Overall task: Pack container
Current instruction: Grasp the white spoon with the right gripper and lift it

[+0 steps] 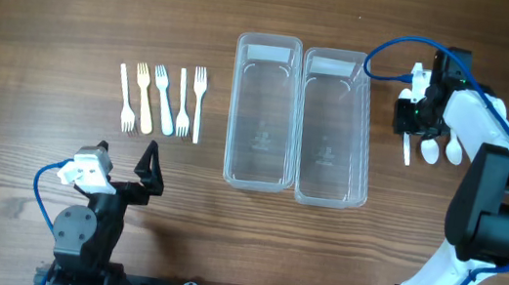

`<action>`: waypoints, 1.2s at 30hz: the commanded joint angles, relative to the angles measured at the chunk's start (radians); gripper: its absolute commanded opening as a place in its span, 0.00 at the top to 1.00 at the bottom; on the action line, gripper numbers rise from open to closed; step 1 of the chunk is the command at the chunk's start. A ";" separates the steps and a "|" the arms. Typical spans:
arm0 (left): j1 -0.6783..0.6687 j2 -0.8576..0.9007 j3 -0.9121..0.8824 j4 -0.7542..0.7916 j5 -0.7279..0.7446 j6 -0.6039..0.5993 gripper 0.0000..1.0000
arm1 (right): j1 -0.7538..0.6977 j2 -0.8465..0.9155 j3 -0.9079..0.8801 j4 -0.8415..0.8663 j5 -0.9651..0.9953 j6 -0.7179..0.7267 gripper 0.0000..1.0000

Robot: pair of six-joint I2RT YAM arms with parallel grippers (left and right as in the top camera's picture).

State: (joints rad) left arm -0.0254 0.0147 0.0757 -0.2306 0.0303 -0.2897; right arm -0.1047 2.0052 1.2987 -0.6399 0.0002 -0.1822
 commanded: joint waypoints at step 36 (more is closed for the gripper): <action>-0.005 -0.008 -0.006 0.004 -0.005 0.024 0.00 | 0.156 -0.454 0.129 -0.171 -0.167 0.116 0.96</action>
State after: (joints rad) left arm -0.0254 0.0147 0.0757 -0.2306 0.0303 -0.2897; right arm 0.0025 1.5459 1.4281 -0.7853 -0.0986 -0.1421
